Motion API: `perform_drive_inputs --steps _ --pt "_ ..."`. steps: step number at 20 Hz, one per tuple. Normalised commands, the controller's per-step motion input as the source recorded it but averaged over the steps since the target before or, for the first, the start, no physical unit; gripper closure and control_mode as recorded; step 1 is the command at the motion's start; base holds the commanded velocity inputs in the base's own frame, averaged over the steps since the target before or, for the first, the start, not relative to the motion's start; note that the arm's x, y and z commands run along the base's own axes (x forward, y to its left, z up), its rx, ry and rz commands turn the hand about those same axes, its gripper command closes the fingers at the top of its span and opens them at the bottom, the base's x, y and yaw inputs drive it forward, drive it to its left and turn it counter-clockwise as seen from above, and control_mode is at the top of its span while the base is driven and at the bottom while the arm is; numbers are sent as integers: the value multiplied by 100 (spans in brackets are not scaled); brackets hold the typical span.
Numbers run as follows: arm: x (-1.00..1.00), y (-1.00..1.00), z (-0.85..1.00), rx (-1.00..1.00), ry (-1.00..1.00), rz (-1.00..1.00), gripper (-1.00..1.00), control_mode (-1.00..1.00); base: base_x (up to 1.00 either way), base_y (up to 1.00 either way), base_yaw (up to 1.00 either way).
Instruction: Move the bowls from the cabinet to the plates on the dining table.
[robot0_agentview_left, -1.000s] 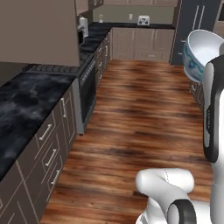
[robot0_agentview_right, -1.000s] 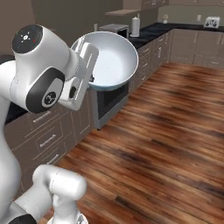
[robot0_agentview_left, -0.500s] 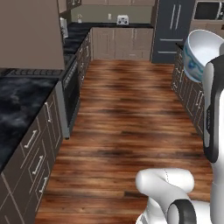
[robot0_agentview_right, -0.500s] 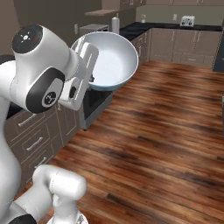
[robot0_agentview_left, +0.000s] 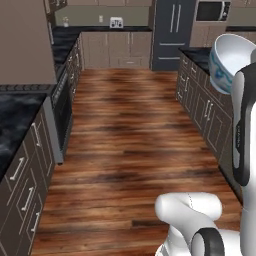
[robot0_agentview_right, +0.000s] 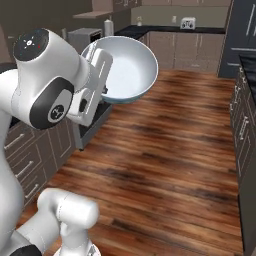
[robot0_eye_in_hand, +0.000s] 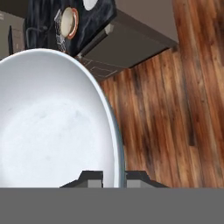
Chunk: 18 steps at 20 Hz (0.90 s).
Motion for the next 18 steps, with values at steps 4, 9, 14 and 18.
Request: perform_drive_inputs --steps 4,9,14,18 --pt "0 0 0 0 0 0 100 100 0 0 -25" --pt "0 0 0 0 0 0 100 100 0 0 -25" --pt "0 0 0 0 0 0 100 100 0 0 -25" --pt "0 0 0 0 0 0 100 100 0 0 -25"
